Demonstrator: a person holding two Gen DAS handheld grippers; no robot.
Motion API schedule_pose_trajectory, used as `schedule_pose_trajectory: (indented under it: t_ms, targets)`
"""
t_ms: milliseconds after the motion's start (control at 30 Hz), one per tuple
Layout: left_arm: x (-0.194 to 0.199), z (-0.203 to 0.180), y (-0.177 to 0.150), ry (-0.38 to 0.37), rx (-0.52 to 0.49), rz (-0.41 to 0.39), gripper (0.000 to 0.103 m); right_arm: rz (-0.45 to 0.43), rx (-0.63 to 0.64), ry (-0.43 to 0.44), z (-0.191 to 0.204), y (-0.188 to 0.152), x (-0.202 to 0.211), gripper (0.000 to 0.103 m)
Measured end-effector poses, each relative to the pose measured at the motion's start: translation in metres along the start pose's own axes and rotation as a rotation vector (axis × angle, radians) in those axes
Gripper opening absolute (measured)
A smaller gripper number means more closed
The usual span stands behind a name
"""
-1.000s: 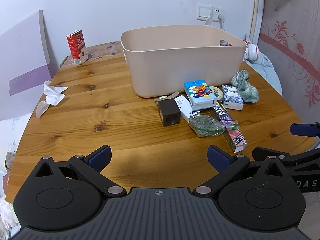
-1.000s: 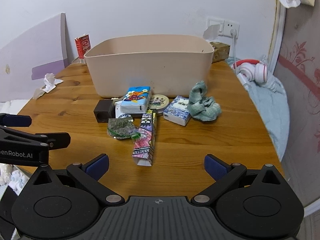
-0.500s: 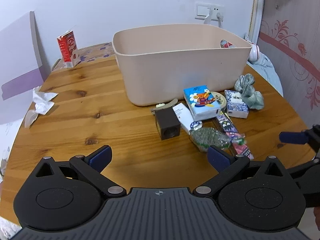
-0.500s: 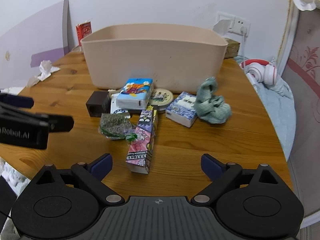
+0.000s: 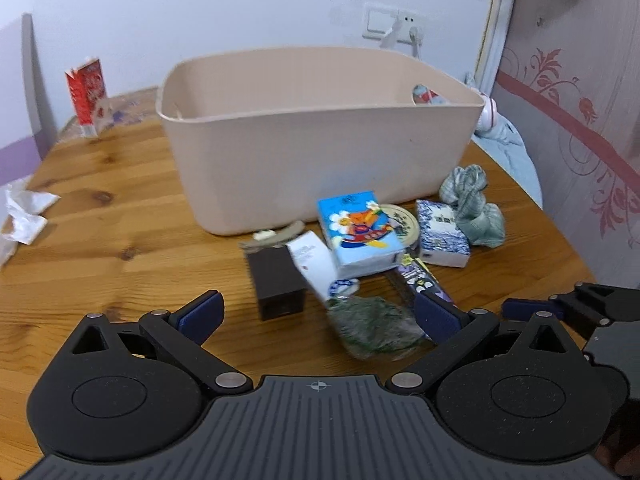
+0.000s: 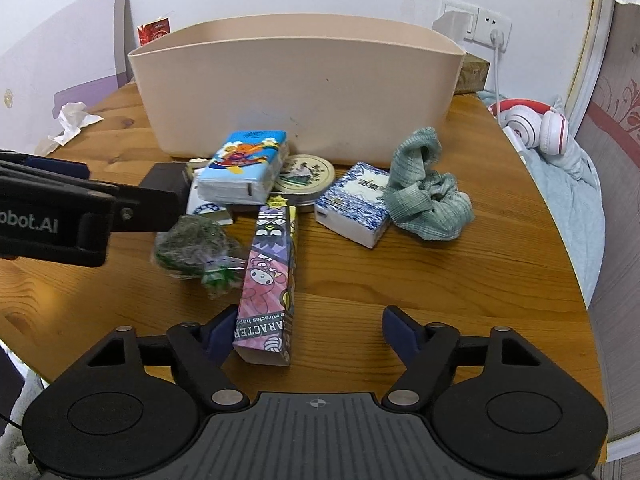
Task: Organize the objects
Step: 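Grasp the green seaweed bag with left gripper while right grasps the candy stick box, then lift both held items over the basket and open both grippers to drop them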
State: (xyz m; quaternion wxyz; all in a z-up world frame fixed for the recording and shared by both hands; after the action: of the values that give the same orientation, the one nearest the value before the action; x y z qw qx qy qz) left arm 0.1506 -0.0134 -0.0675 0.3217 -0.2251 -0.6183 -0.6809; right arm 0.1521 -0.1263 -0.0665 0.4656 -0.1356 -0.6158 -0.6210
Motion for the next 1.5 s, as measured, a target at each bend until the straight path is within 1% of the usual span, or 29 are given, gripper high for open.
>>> schedule_pose_trajectory:
  t_ms: [100,133,167,233,300,367,400,467,500,533,567,600,633,833,967,1133,1233,1300,1500]
  targets:
    - [-0.014,-0.008,-0.003,0.007,0.008,0.051,0.103,-0.004,0.015,0.007,-0.002,0.002,0.000,0.074]
    - [-0.018,-0.009,-0.003,0.011,0.012,0.066,0.101,-0.005,0.019,0.009,-0.003,0.002,-0.001,0.072]
    - [-0.022,-0.010,-0.004,0.013,0.018,0.085,0.098,-0.007,0.023,0.012,-0.003,0.003,-0.001,0.070]
    - [-0.028,-0.012,-0.007,0.009,0.025,0.122,0.086,-0.011,0.029,0.019,-0.005,0.004,-0.001,0.067]
    - [-0.034,-0.014,-0.011,0.004,0.035,0.171,0.080,-0.012,0.037,0.029,-0.005,0.004,-0.001,0.061]
    - [-0.035,-0.015,-0.013,-0.006,0.053,0.175,0.080,-0.012,0.049,0.041,-0.004,0.005,-0.001,0.052]
    - [-0.034,-0.016,-0.013,-0.005,0.054,0.172,0.079,-0.012,0.058,0.045,-0.003,0.004,-0.001,0.050]
    - [-0.034,-0.016,-0.013,-0.012,0.061,0.162,0.074,-0.012,0.070,0.060,-0.001,0.005,0.000,0.042]
    - [-0.034,-0.016,-0.013,-0.014,0.065,0.157,0.068,-0.011,0.077,0.066,0.000,0.005,0.000,0.037]
    - [-0.034,-0.016,-0.012,-0.017,0.070,0.154,0.064,-0.009,0.087,0.071,0.002,0.005,-0.001,0.029]
    - [-0.033,-0.016,-0.011,-0.025,0.077,0.152,0.055,-0.009,0.092,0.076,0.004,0.005,0.000,0.024]
    - [-0.032,-0.016,-0.011,-0.034,0.081,0.152,0.046,-0.007,0.095,0.083,0.005,0.005,0.000,0.022]
    - [-0.031,-0.016,-0.011,-0.047,0.088,0.155,0.042,-0.004,0.096,0.089,0.006,0.005,0.000,0.022]
    - [-0.028,-0.010,-0.015,-0.064,0.111,0.155,0.038,-0.003,0.064,0.141,0.005,0.001,0.007,0.022]
    - [-0.016,-0.002,-0.018,-0.064,0.114,0.144,0.037,-0.014,0.066,0.145,0.007,0.000,0.017,0.022]
    - [0.004,0.007,-0.020,-0.073,0.115,0.115,0.037,-0.055,0.074,0.144,0.011,0.003,0.035,0.022]
    - [0.019,0.013,-0.017,-0.074,0.123,0.082,0.037,-0.092,0.068,0.143,0.010,0.008,0.049,0.022]
    - [0.031,0.018,-0.009,-0.072,0.128,0.044,0.037,-0.123,0.064,0.137,0.007,0.014,0.059,0.022]
    - [0.058,0.031,0.027,-0.025,0.119,-0.089,0.037,-0.208,0.066,0.119,0.001,0.042,0.078,0.022]
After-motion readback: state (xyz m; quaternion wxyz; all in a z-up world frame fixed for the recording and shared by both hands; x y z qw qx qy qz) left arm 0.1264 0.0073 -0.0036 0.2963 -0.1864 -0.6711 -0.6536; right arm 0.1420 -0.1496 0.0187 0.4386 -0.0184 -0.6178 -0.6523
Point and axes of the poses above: each gripper's, at about its wrist camera, not at the fingertips, and x roughly against the way its jaws point, z to its left, y to its top, the point moved 5 cm from there along -x, roughly the way its jaws point, and after that the axes turned 15 degrees about y, right-handed, at the moved point
